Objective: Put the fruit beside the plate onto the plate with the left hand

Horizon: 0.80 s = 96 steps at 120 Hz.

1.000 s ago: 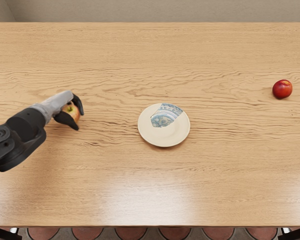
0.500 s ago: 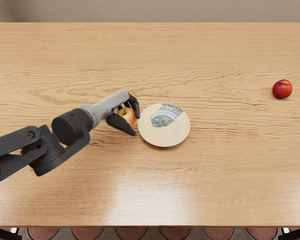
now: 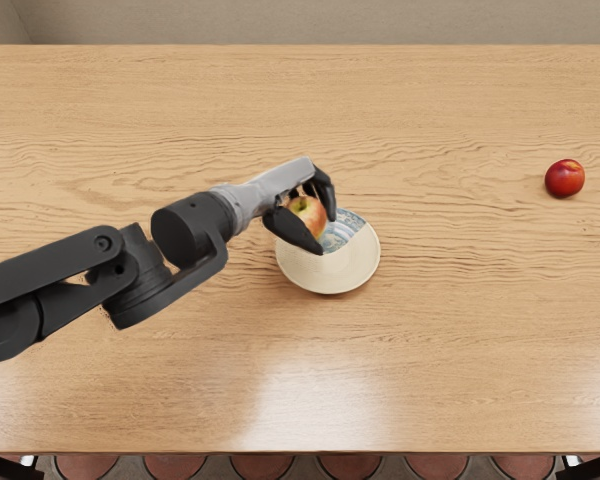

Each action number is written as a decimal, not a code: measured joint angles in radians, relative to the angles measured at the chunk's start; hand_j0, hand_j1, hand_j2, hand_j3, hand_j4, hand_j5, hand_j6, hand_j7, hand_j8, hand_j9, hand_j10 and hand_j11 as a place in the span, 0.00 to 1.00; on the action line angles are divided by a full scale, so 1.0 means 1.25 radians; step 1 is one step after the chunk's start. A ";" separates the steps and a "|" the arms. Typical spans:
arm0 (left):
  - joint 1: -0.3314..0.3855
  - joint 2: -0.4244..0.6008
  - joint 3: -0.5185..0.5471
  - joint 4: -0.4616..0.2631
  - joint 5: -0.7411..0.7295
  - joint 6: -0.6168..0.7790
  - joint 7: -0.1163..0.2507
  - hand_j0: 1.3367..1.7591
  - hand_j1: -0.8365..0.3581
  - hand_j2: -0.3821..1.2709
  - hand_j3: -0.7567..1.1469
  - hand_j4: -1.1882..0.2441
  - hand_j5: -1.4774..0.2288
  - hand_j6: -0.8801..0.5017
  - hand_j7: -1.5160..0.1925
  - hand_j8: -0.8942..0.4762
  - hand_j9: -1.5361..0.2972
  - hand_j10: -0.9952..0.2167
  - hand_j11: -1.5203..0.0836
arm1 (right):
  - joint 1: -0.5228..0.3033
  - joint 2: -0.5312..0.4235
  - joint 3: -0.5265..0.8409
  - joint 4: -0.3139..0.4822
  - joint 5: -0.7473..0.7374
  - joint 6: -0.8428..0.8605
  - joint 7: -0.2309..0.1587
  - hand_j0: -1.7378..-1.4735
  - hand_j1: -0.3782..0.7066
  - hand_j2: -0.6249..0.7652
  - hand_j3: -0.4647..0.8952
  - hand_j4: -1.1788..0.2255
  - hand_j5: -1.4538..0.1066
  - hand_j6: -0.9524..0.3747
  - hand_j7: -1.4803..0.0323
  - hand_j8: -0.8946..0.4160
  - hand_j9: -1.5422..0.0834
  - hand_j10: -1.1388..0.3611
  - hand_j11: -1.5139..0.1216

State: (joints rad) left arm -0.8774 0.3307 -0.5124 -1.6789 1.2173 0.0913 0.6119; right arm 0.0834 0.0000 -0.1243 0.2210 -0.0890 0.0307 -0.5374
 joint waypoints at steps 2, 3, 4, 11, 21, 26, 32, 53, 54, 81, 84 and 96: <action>-0.001 -0.007 0.000 0.007 -0.002 -0.002 0.000 0.71 0.53 0.33 0.40 0.21 0.23 0.24 0.23 0.39 0.19 0.35 0.18 | 0.000 0.000 0.000 0.000 0.000 0.000 0.000 0.30 0.03 0.45 0.34 0.84 0.93 0.72 0.98 0.68 0.95 0.76 0.93; -0.001 -0.010 0.000 0.011 -0.002 -0.003 0.000 0.71 0.53 0.33 0.40 0.21 0.23 0.24 0.23 0.39 0.19 0.35 0.17 | 0.000 0.000 0.000 0.000 0.000 0.000 0.000 0.30 0.03 0.45 0.34 0.84 0.93 0.72 0.98 0.68 0.95 0.76 0.93; -0.001 -0.013 -0.001 0.015 -0.003 -0.004 0.000 0.71 0.52 0.34 0.40 0.21 0.23 0.25 0.23 0.39 0.19 0.35 0.17 | 0.000 0.000 0.000 0.000 0.000 0.000 0.000 0.30 0.03 0.45 0.34 0.84 0.93 0.72 0.98 0.68 0.95 0.76 0.93; -0.009 -0.035 -0.001 0.043 -0.005 -0.010 0.000 0.70 0.49 0.36 0.40 0.20 0.23 0.26 0.23 0.42 0.19 0.38 0.17 | 0.001 0.000 0.000 0.000 0.000 0.000 0.000 0.30 0.03 0.45 0.34 0.84 0.93 0.72 0.98 0.68 0.95 0.76 0.93; -0.020 -0.055 -0.001 0.086 -0.008 -0.017 0.000 0.70 0.41 0.38 0.40 0.21 0.23 0.26 0.22 0.44 0.19 0.42 0.17 | 0.002 0.000 0.000 0.000 0.000 0.000 0.000 0.30 0.03 0.45 0.34 0.84 0.93 0.72 0.98 0.68 0.95 0.76 0.93; -0.023 -0.063 0.000 0.106 -0.009 -0.019 0.000 0.70 0.38 0.37 0.40 0.21 0.23 0.22 0.22 0.43 0.19 0.43 0.18 | 0.002 0.000 0.000 0.000 0.000 0.000 0.000 0.30 0.03 0.45 0.34 0.84 0.93 0.72 0.98 0.68 0.95 0.76 0.93; -0.023 -0.073 0.003 0.125 -0.011 -0.022 0.000 0.70 0.34 0.37 0.40 0.21 0.22 0.17 0.22 0.40 0.20 0.43 0.18 | 0.003 0.000 0.000 0.000 0.000 0.000 0.000 0.30 0.03 0.45 0.34 0.84 0.93 0.72 0.98 0.68 0.95 0.76 0.93; -0.023 -0.098 0.010 0.171 -0.017 -0.025 -0.001 0.70 0.29 0.35 0.40 0.23 0.20 0.09 0.21 0.34 0.20 0.44 0.19 | 0.005 0.000 0.000 0.000 0.000 0.000 0.000 0.30 0.03 0.45 0.34 0.84 0.93 0.72 0.98 0.68 0.95 0.76 0.93; -0.023 -0.099 0.010 0.172 -0.017 -0.026 -0.001 0.70 0.30 0.34 0.40 0.23 0.19 0.09 0.21 0.34 0.20 0.44 0.19 | 0.005 0.000 0.000 0.000 0.000 0.000 0.000 0.30 0.03 0.45 0.34 0.84 0.93 0.72 0.98 0.68 0.95 0.76 0.93; -0.032 -0.121 0.013 0.185 -0.020 -0.032 -0.002 0.70 0.25 0.37 0.40 0.25 0.15 0.08 0.19 0.33 0.18 0.47 0.18 | 0.006 0.000 0.000 0.000 0.000 0.000 0.000 0.30 0.03 0.45 0.34 0.84 0.93 0.72 0.98 0.68 0.95 0.76 0.93; -0.035 -0.122 0.013 0.186 -0.020 -0.032 -0.002 0.70 0.24 0.36 0.40 0.25 0.16 0.07 0.19 0.33 0.18 0.47 0.19 | 0.006 0.000 0.000 0.000 0.000 0.000 0.000 0.30 0.03 0.45 0.34 0.84 0.93 0.72 0.98 0.68 0.95 0.76 0.93; -0.036 -0.135 0.013 0.189 -0.021 -0.032 -0.002 0.70 0.25 0.37 0.40 0.27 0.20 0.08 0.23 0.33 0.22 0.47 0.23 | 0.006 0.000 0.000 0.001 0.000 0.000 0.000 0.30 0.03 0.45 0.34 0.84 0.93 0.72 0.98 0.68 0.95 0.76 0.93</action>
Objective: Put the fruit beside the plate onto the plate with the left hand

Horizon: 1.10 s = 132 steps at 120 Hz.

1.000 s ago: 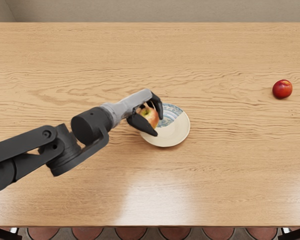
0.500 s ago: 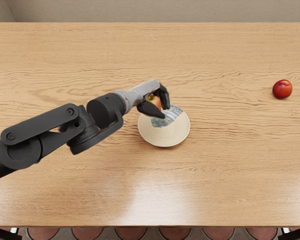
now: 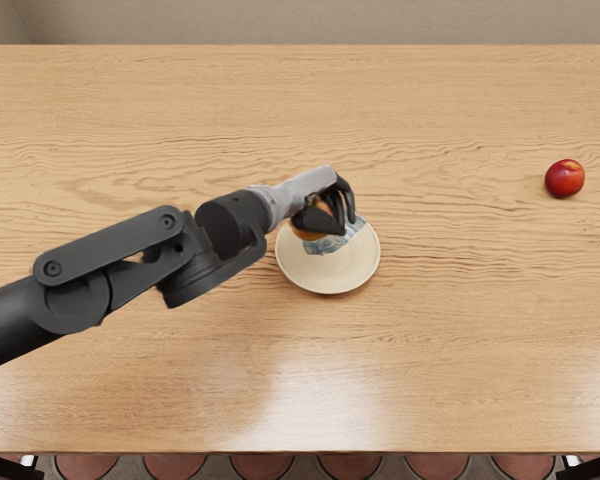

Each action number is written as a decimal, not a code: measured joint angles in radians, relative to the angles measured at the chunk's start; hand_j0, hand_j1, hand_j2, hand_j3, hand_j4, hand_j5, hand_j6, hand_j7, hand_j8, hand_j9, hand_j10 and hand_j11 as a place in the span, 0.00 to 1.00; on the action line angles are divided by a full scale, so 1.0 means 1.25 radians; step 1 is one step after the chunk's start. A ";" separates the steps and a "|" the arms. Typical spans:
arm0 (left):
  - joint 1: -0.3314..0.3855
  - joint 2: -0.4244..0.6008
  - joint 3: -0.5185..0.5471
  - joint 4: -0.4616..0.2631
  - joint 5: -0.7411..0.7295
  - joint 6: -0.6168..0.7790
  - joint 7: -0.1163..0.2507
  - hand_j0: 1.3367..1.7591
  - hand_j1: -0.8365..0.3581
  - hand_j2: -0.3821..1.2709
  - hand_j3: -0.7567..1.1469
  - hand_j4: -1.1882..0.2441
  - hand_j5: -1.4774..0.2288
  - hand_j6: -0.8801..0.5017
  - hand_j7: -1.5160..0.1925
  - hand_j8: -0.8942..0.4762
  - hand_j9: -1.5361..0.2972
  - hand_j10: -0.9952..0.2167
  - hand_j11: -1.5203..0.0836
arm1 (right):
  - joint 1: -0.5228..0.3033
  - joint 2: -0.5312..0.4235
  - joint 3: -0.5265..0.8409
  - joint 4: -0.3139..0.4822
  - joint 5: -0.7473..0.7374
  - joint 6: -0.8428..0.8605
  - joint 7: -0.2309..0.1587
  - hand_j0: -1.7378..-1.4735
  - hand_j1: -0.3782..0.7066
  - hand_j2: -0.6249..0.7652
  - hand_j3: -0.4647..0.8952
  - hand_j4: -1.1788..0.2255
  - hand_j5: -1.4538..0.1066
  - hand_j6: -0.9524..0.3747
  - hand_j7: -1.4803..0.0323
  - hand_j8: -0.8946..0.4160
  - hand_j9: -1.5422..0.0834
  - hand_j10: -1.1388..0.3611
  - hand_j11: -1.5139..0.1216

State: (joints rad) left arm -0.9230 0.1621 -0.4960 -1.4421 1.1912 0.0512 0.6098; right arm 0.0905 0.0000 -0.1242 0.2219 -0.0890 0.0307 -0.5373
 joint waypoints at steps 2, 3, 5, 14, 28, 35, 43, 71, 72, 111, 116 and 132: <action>-0.001 -0.003 -0.002 0.000 0.000 0.001 0.000 0.71 0.29 0.36 0.40 0.30 0.23 0.11 0.26 0.34 0.25 0.48 0.27 | 0.000 0.000 0.000 0.000 0.000 0.000 0.000 0.30 0.03 0.45 0.34 0.84 0.93 0.72 0.98 0.68 0.95 0.76 0.93; -0.004 -0.003 -0.003 0.000 0.000 0.001 0.000 0.71 0.31 0.36 0.40 0.32 0.25 0.13 0.28 0.34 0.27 0.49 0.29 | 0.000 0.000 0.000 0.000 0.000 0.000 0.000 0.30 0.03 0.45 0.34 0.84 0.93 0.72 0.98 0.68 0.95 0.76 0.93; -0.007 -0.003 -0.004 0.000 0.000 0.001 0.000 0.71 0.35 0.35 0.40 0.35 0.29 0.15 0.32 0.36 0.30 0.50 0.33 | 0.000 0.000 0.000 0.000 0.000 0.000 0.000 0.30 0.03 0.45 0.34 0.84 0.93 0.72 0.98 0.68 0.95 0.76 0.93; -0.009 -0.002 -0.009 0.001 0.000 0.002 0.000 0.73 0.49 0.32 0.40 0.46 0.43 0.26 0.45 0.41 0.43 0.56 0.47 | 0.000 0.000 0.000 0.000 0.000 0.000 0.000 0.30 0.03 0.45 0.34 0.84 0.93 0.72 0.98 0.68 0.95 0.76 0.93; -0.010 -0.002 -0.012 0.001 0.000 0.003 0.001 0.74 0.64 0.29 0.40 0.57 0.56 0.37 0.59 0.46 0.56 0.61 0.62 | 0.000 0.000 0.000 0.000 0.000 0.000 0.000 0.30 0.03 0.45 0.34 0.84 0.93 0.72 0.98 0.68 0.95 0.76 0.93; -0.010 -0.002 -0.013 0.001 0.000 0.003 0.001 0.75 0.68 0.28 0.40 0.60 0.61 0.41 0.63 0.48 0.60 0.63 0.67 | 0.000 0.000 0.000 0.000 0.000 0.000 0.000 0.30 0.03 0.45 0.34 0.84 0.93 0.72 0.98 0.68 0.95 0.76 0.93; -0.009 -0.001 -0.015 -0.001 -0.002 0.004 0.001 0.75 0.74 0.27 0.40 0.65 0.66 0.45 0.68 0.51 0.65 0.66 0.73 | 0.000 0.000 0.000 0.000 0.000 0.000 0.000 0.30 0.03 0.45 0.34 0.84 0.93 0.72 0.98 0.68 0.95 0.76 0.93; 0.046 0.274 -0.116 -0.103 -0.491 -0.197 0.001 0.76 0.90 0.25 0.40 0.76 0.79 0.57 0.81 0.59 0.77 0.76 0.86 | 0.000 0.000 0.000 0.000 0.001 0.001 -0.001 0.30 0.03 0.45 0.34 0.84 0.93 0.72 0.98 0.68 0.95 0.76 0.93; 0.054 0.287 -0.119 -0.105 -0.508 -0.216 0.001 0.76 0.90 0.25 0.40 0.76 0.79 0.57 0.81 0.60 0.77 0.76 0.87 | 0.000 0.000 0.000 0.000 0.001 0.001 -0.001 0.30 0.03 0.45 0.34 0.84 0.93 0.72 0.98 0.68 0.95 0.76 0.93; 0.169 0.743 -0.167 -0.131 -1.296 -0.516 0.001 0.76 0.96 0.24 0.40 0.81 0.84 0.61 0.86 0.63 0.82 0.80 0.92 | 0.000 0.000 0.004 0.002 0.001 0.057 -0.005 0.30 0.03 0.45 0.34 0.84 0.93 0.72 0.98 0.68 0.95 0.76 0.93; 0.168 0.780 -0.168 -0.131 -1.366 -0.521 0.001 0.76 0.97 0.24 0.40 0.81 0.84 0.62 0.87 0.63 0.82 0.80 0.92 | -0.001 0.000 0.006 0.002 0.001 0.059 -0.006 0.30 0.03 0.45 0.34 0.84 0.93 0.72 0.98 0.68 0.95 0.76 0.93; 0.168 0.843 -0.171 -0.130 -1.474 -0.528 0.001 0.76 0.97 0.23 0.40 0.82 0.85 0.62 0.87 0.64 0.82 0.81 0.93 | -0.001 0.000 0.010 0.002 0.001 0.063 -0.006 0.30 0.03 0.45 0.34 0.84 0.93 0.72 0.98 0.68 0.95 0.76 0.93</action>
State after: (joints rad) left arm -0.7126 1.2165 -0.7094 -1.6051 -0.6510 -0.6085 0.6109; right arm 0.0892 0.0000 -0.1115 0.2249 -0.0875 0.1089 -0.5445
